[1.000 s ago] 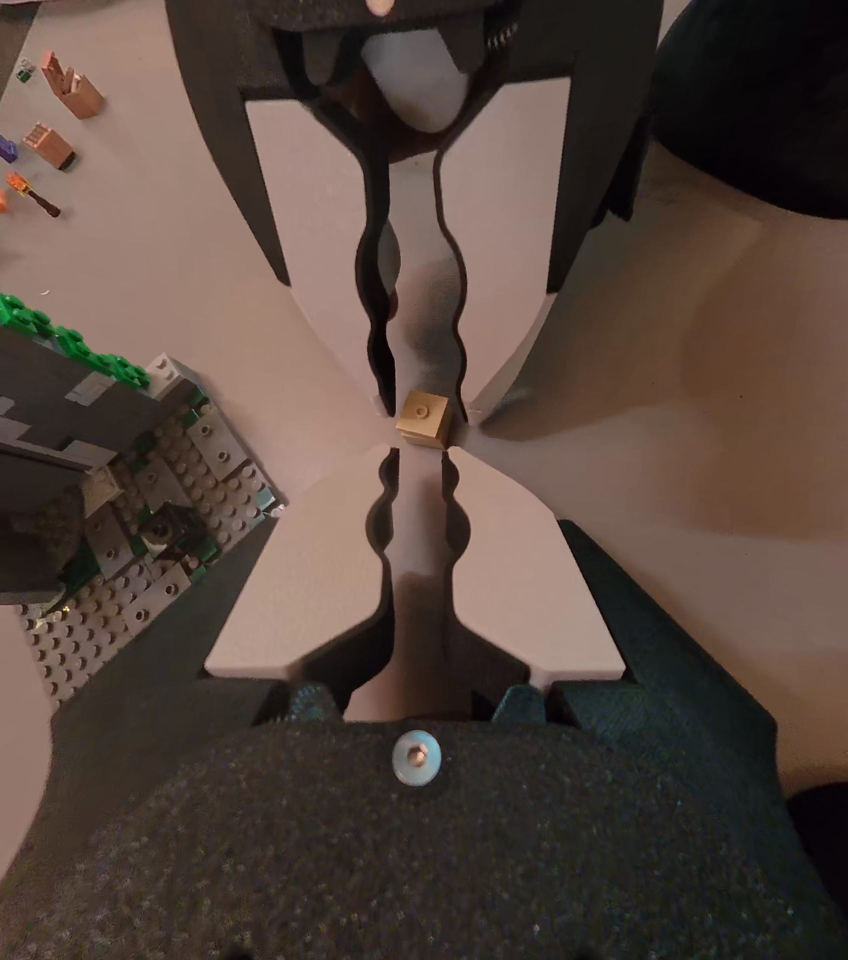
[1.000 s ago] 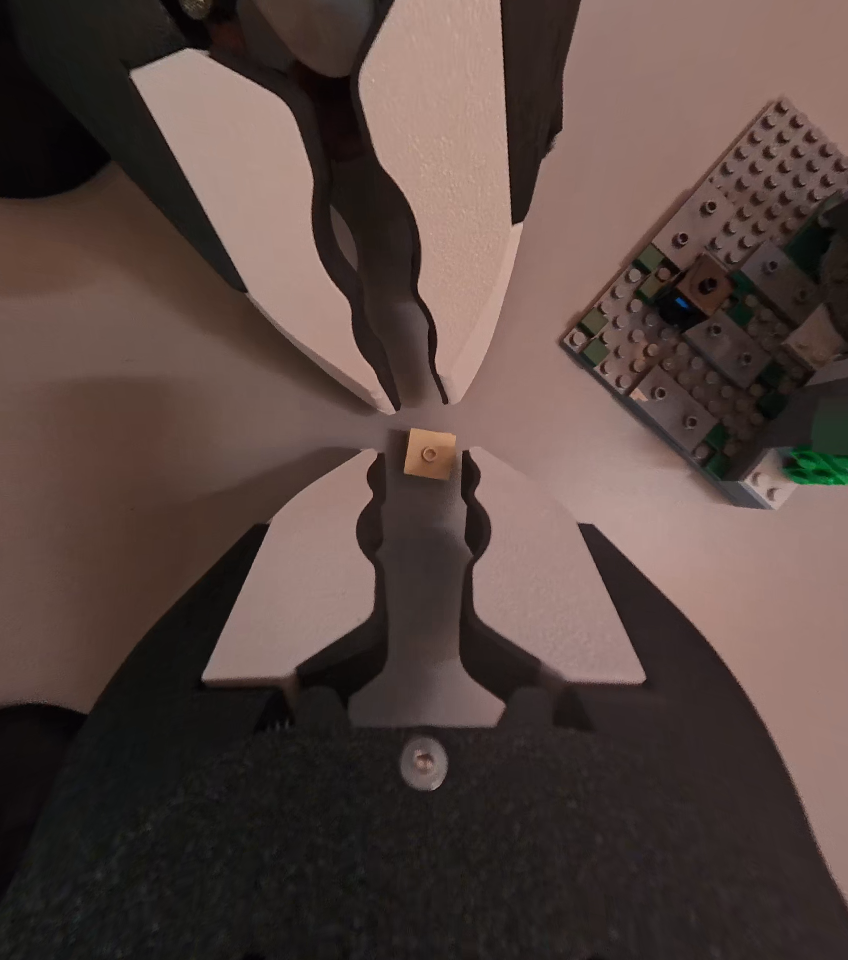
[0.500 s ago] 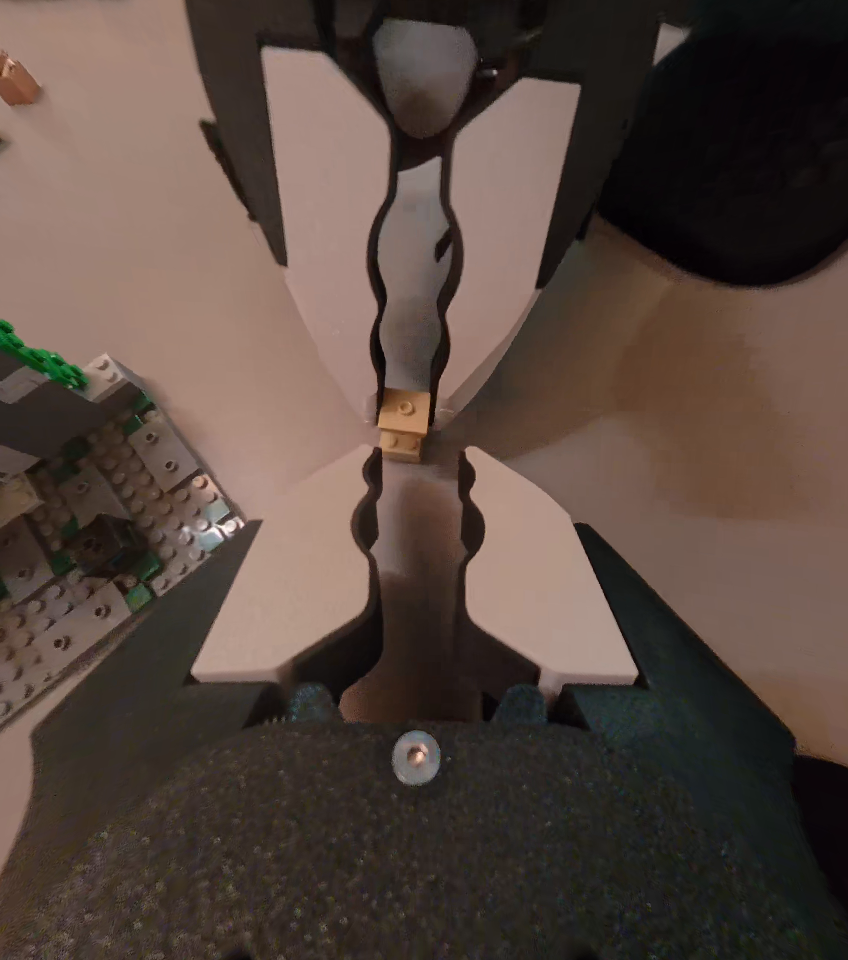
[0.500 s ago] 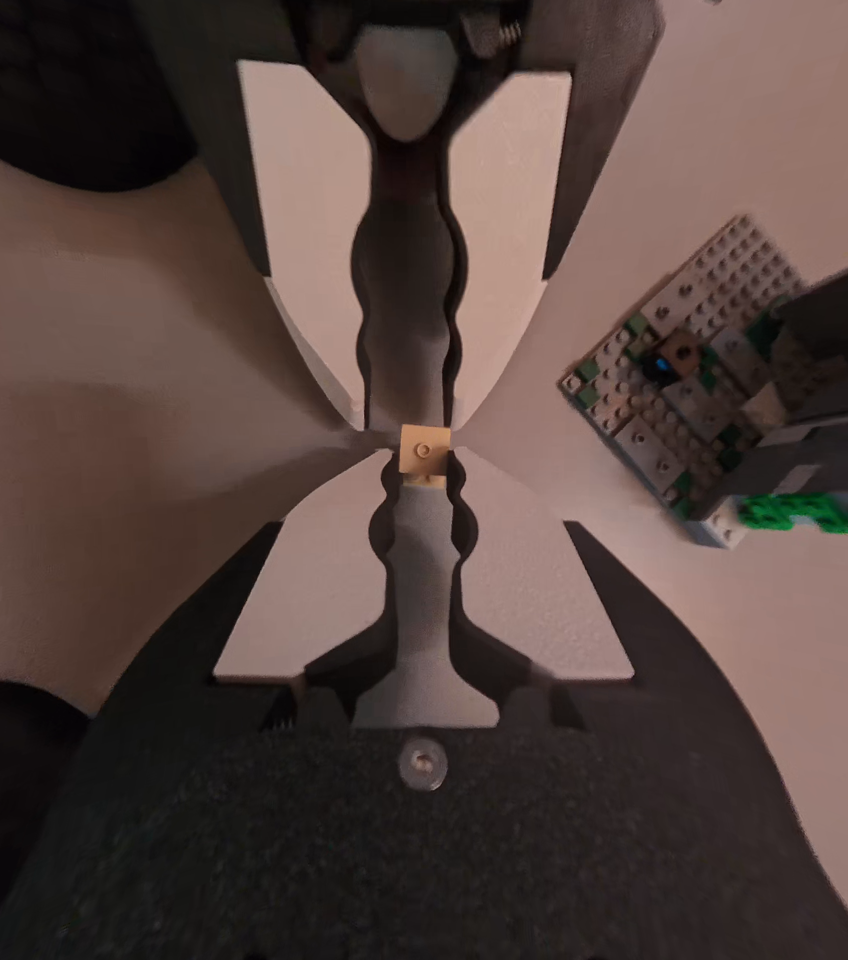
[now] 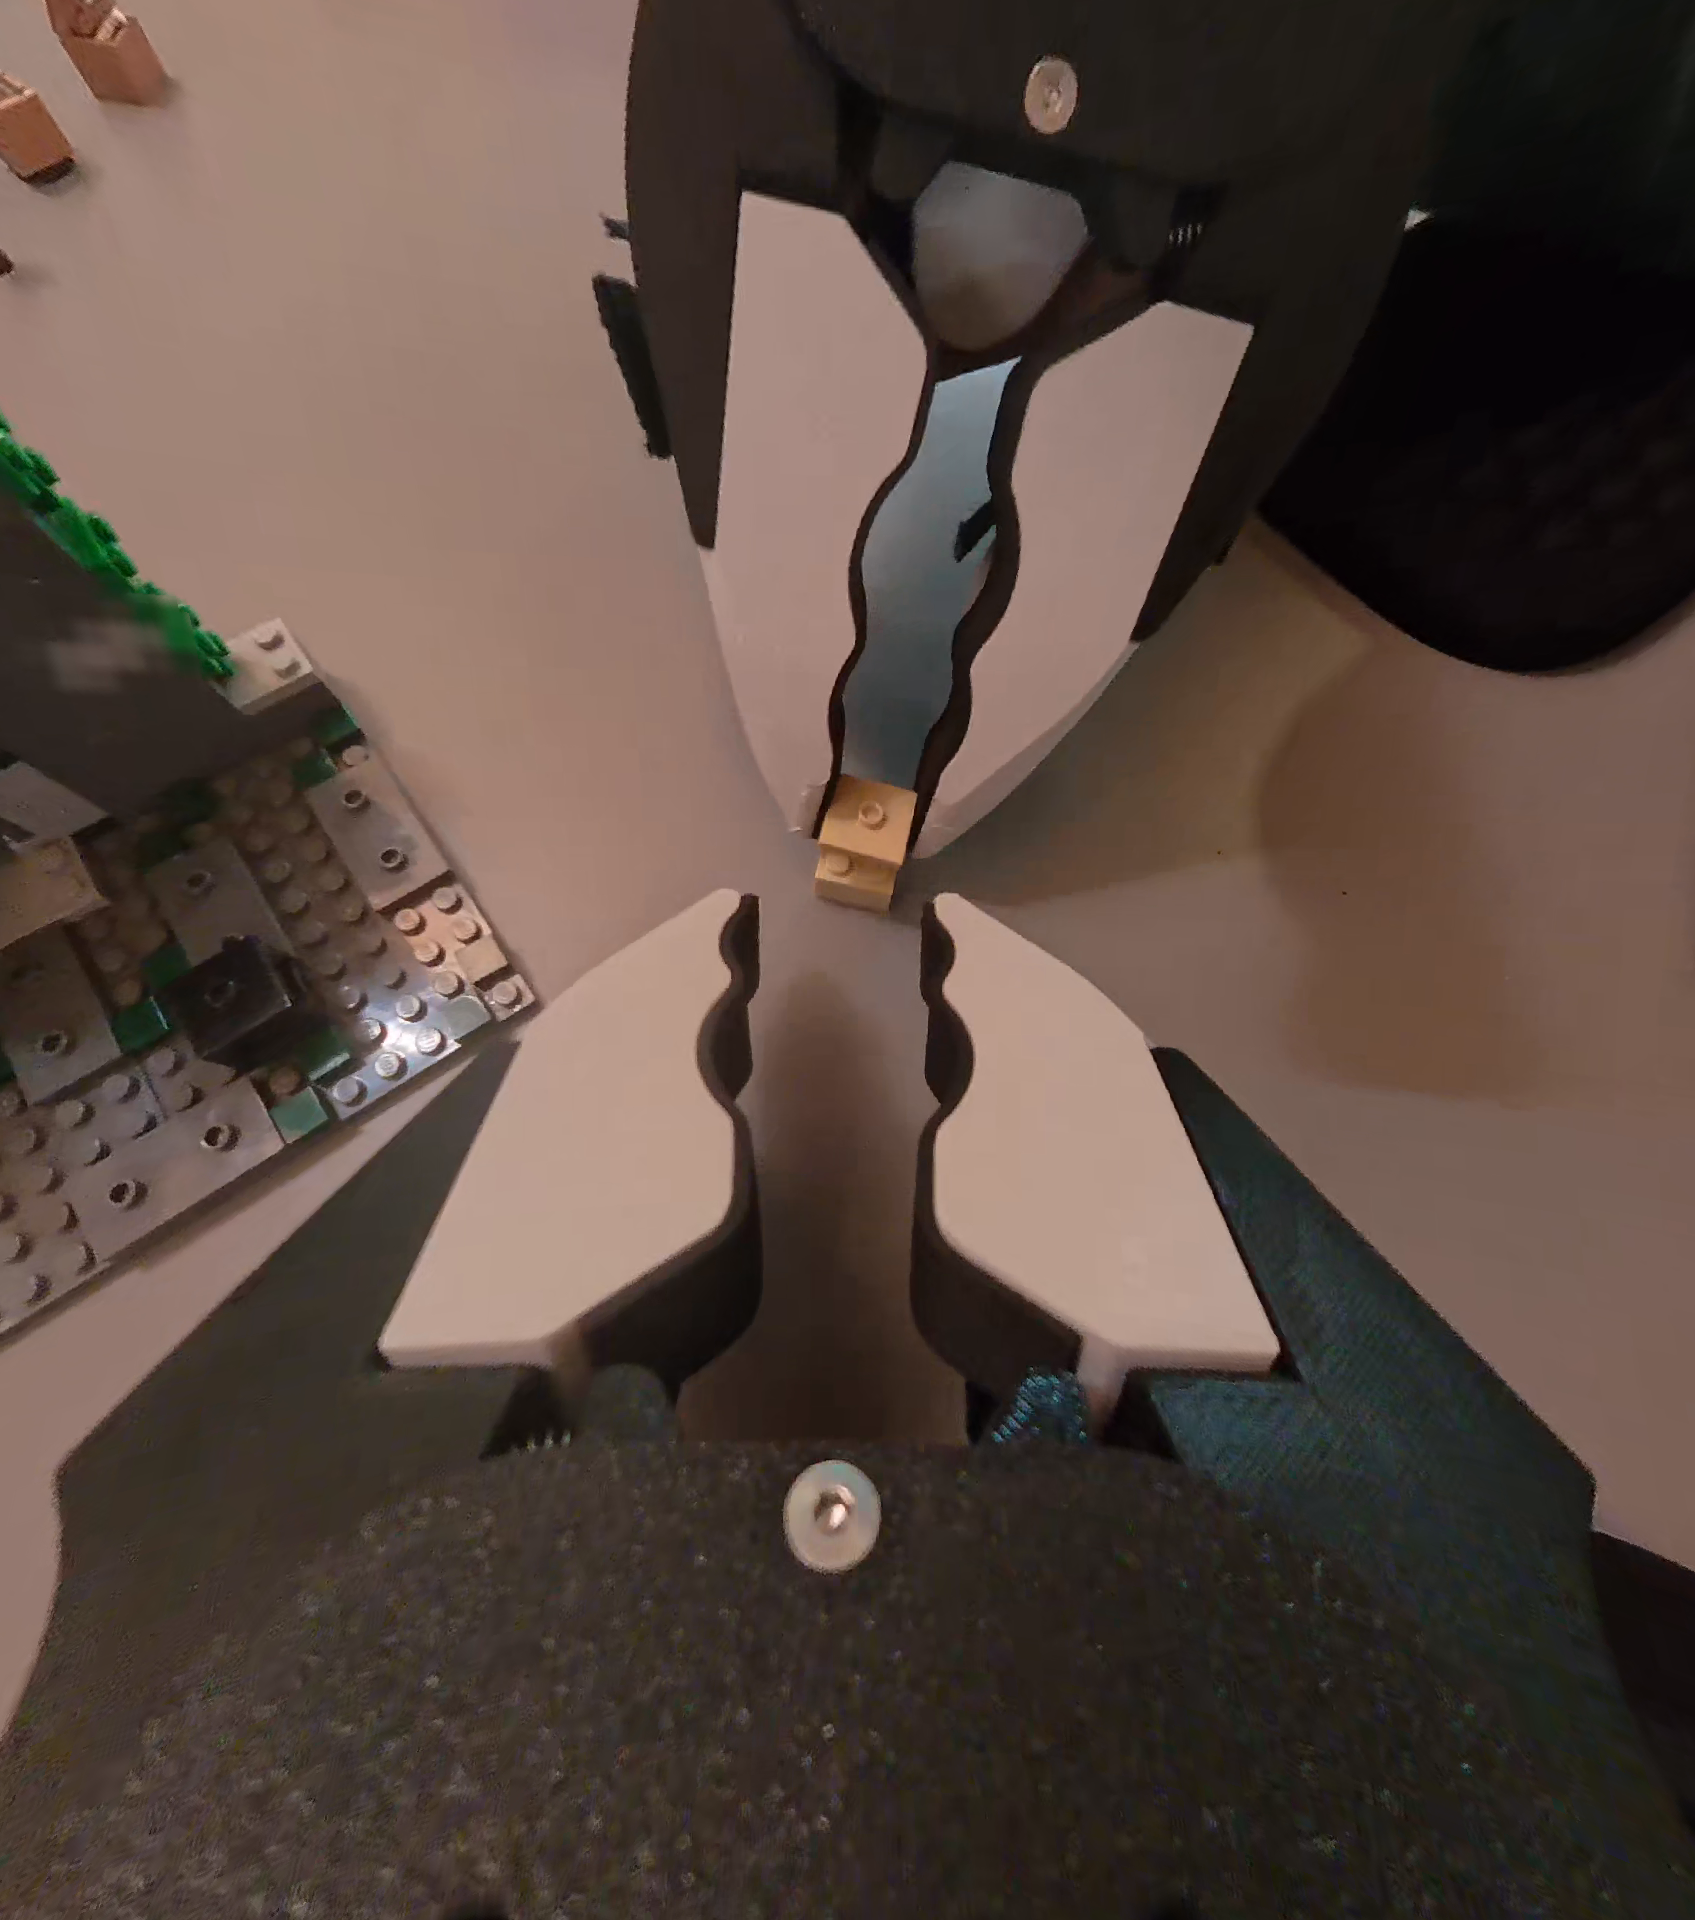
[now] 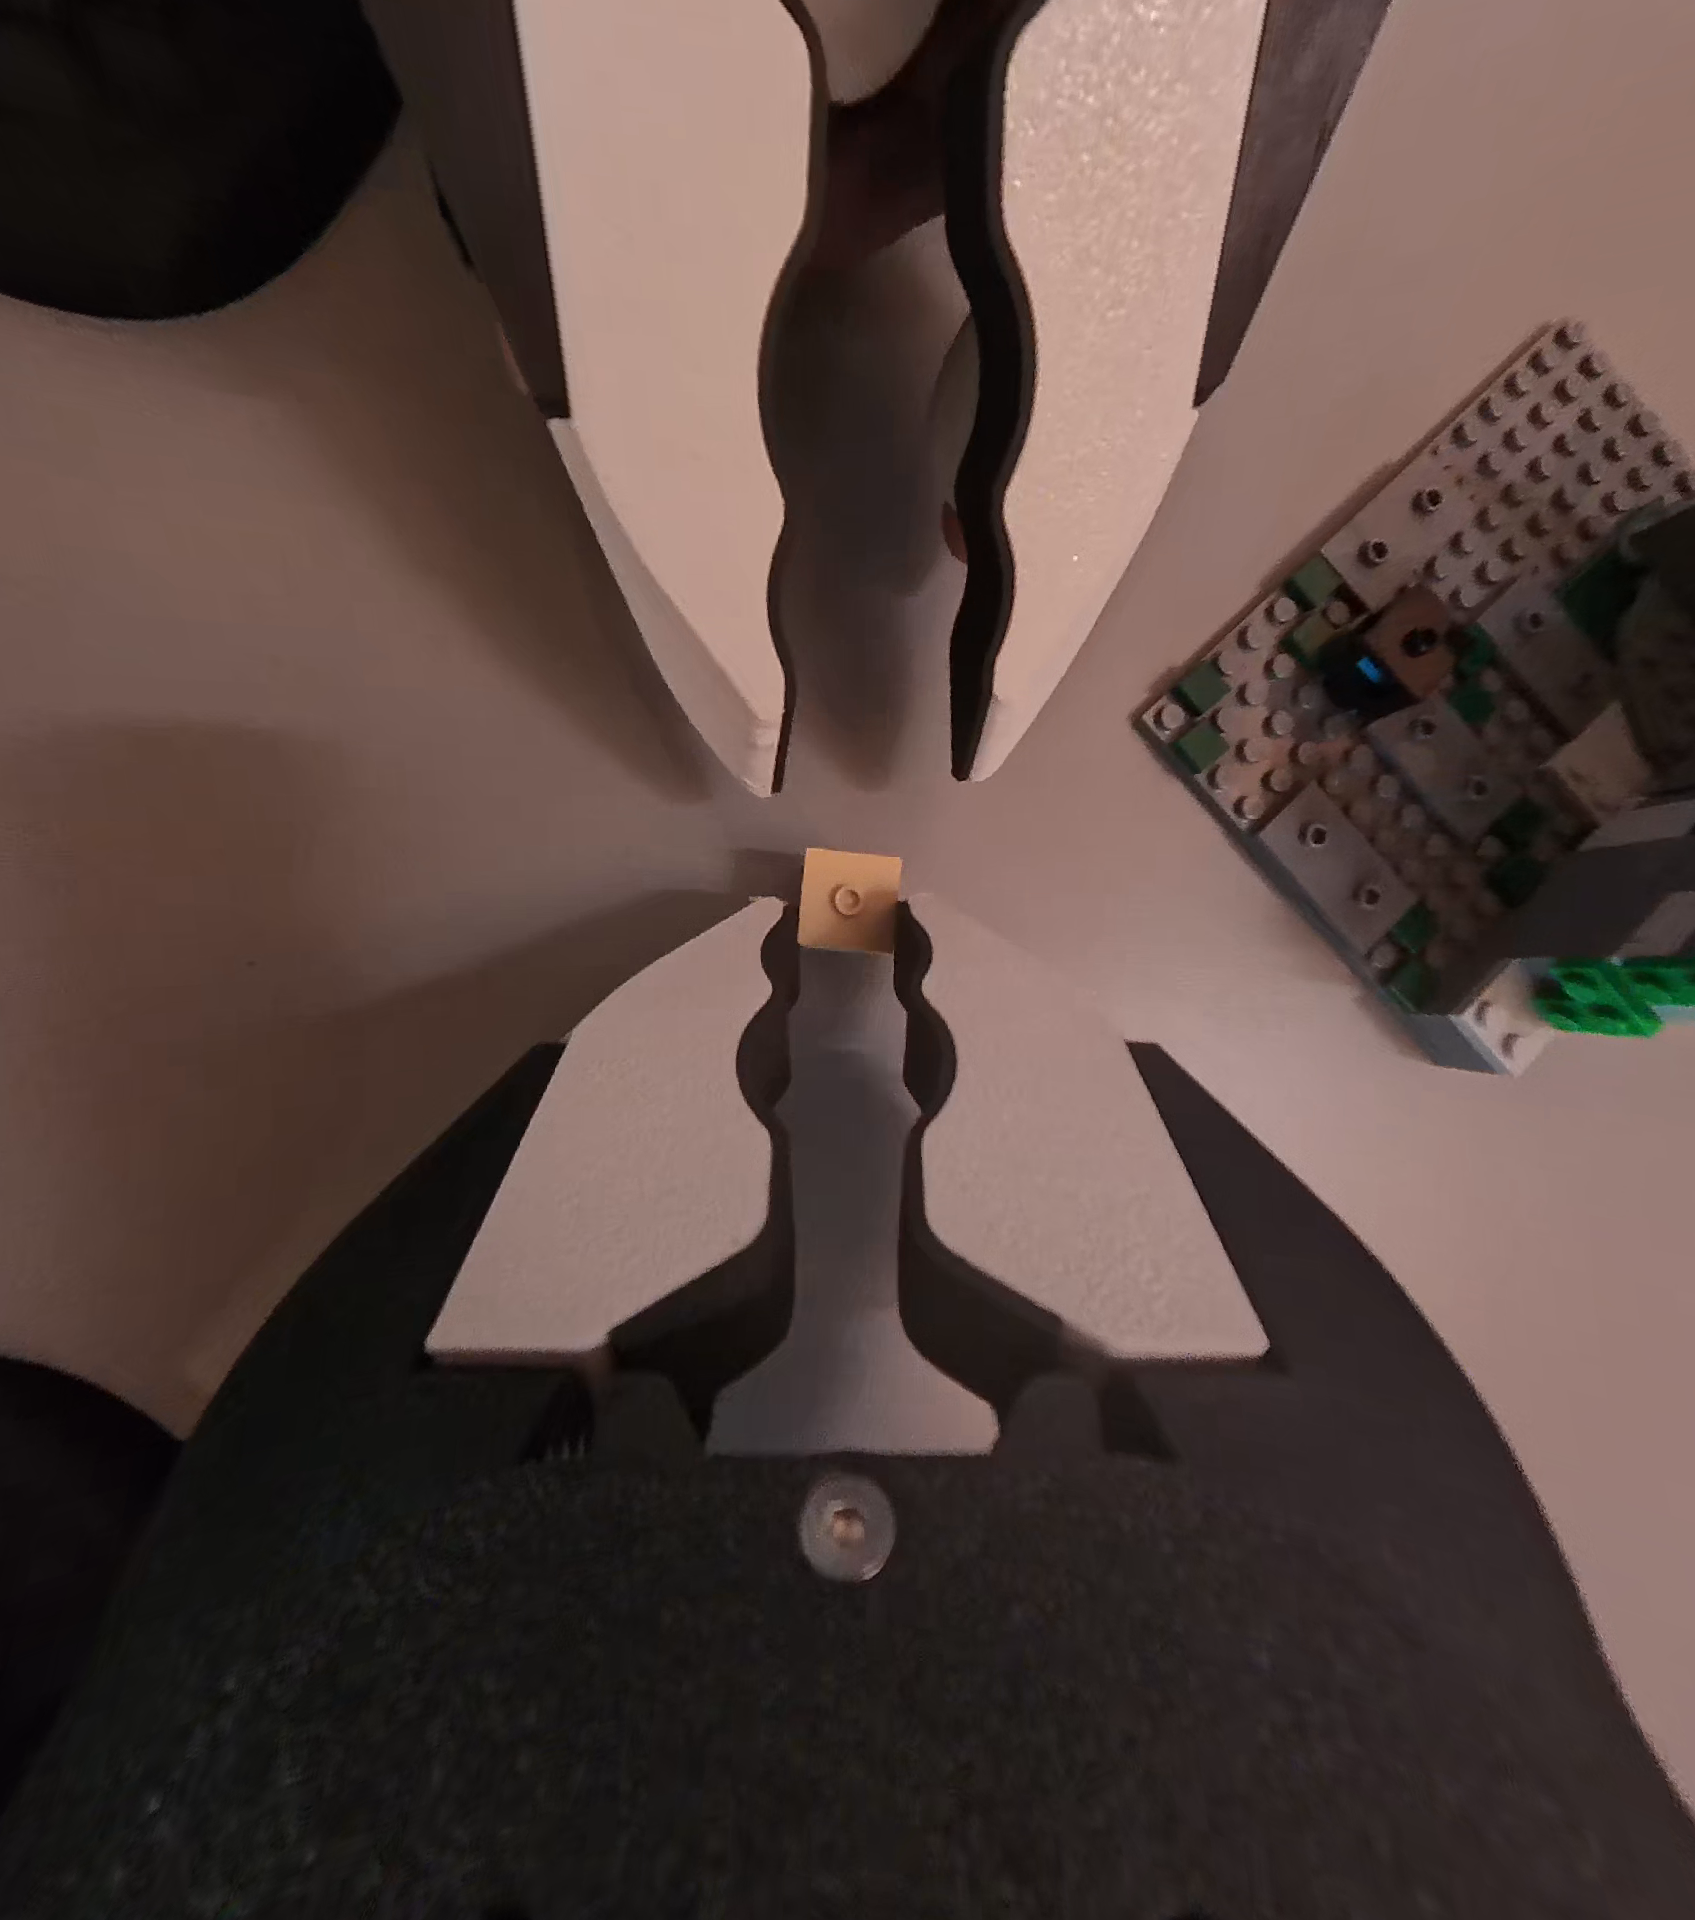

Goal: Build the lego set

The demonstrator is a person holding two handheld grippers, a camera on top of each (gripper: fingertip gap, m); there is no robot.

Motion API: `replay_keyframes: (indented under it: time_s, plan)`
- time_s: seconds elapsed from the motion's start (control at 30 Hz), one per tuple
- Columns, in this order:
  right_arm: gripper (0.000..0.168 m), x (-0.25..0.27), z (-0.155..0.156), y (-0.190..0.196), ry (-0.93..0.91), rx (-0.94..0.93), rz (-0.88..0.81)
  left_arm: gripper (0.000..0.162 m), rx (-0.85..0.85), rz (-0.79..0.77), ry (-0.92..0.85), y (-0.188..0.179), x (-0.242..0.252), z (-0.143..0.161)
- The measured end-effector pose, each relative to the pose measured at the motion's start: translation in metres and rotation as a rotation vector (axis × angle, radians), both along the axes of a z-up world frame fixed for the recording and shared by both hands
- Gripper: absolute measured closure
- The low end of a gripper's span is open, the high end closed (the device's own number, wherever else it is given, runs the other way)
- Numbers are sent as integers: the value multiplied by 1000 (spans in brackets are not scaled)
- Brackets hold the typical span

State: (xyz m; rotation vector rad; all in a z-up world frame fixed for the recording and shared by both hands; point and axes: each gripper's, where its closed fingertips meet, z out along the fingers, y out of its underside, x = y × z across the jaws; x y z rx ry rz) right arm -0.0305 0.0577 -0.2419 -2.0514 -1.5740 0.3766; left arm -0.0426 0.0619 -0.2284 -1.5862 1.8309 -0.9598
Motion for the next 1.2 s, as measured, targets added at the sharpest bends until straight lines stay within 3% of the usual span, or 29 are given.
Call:
replay_keyframes:
  time_s: [0.03,0.83,1.2]
  plan:
    - [151,0,0,1,0,-1,-4,133,1,1,-1,0,0,0]
    - [142,-2,-9,1,-10,-72,-6,134,16,-8,-3,-1,0,2]
    - [152,-1,-3,3,34,-68,-29,133,-22,-15,-18,-4,0,5]
